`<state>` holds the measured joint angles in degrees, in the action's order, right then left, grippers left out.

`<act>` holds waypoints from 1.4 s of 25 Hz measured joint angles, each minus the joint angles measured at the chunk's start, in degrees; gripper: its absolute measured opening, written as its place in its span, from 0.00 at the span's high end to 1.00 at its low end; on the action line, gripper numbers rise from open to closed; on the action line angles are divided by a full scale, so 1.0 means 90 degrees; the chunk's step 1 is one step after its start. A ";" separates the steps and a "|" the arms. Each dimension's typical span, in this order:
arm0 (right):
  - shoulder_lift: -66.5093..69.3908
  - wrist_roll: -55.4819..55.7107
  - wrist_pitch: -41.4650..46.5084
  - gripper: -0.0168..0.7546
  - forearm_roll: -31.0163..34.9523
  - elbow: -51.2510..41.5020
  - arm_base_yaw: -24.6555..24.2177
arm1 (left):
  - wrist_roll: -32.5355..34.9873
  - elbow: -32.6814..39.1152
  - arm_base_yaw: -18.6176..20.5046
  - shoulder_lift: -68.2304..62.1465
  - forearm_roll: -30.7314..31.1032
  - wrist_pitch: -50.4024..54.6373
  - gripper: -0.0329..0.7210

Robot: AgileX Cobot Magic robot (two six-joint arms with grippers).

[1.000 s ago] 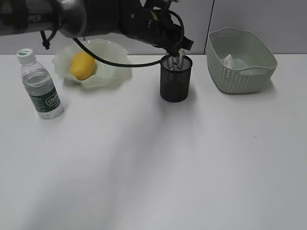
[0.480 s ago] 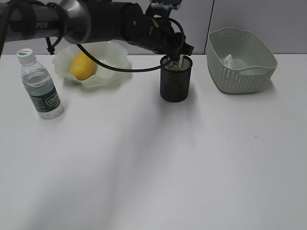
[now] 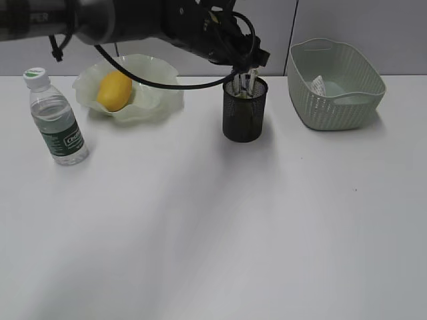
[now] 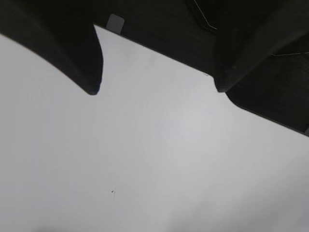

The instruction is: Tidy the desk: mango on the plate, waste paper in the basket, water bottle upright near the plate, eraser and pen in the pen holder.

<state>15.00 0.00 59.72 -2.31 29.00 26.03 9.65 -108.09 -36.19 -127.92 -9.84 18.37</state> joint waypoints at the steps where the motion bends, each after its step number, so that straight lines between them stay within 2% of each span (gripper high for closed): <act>1: 0.0000 0.0000 0.0000 0.25 0.0000 0.0000 0.0000 | 0.0000 0.0000 0.0000 0.0097 0.0007 0.0223 0.37; 5: 0.0000 0.0000 0.0000 0.25 0.0000 0.0000 0.0000 | 0.0000 0.0000 0.0000 0.0590 0.0038 0.1458 0.37; 14: 0.0000 0.0000 -0.0001 0.25 0.0000 0.0000 0.0000 | -0.0005 -0.0007 0.0000 0.1167 0.0244 0.5185 0.37; 17: 0.0000 0.0000 -0.0001 0.25 0.0000 0.0000 0.0000 | -0.0035 -0.0003 0.0000 0.1223 0.0450 0.5629 0.38; 22: 0.0000 0.0000 -0.0007 0.25 0.0000 0.0000 0.0000 | -0.0149 0.0341 0.0000 0.1541 0.0433 0.5675 0.39; 26: 0.0000 0.0000 -0.0002 0.25 0.0000 0.0000 0.0000 | -0.0226 0.1227 -0.0007 0.1888 0.0362 0.5666 0.39; 35: 0.0000 0.0000 -0.0002 0.25 0.0000 0.0000 0.0000 | -0.0330 0.4192 -0.0007 0.4081 0.0422 0.5547 0.39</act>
<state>15.00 0.00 59.70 -2.31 29.00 26.03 6.68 -70.36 -36.26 -91.19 -6.04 68.29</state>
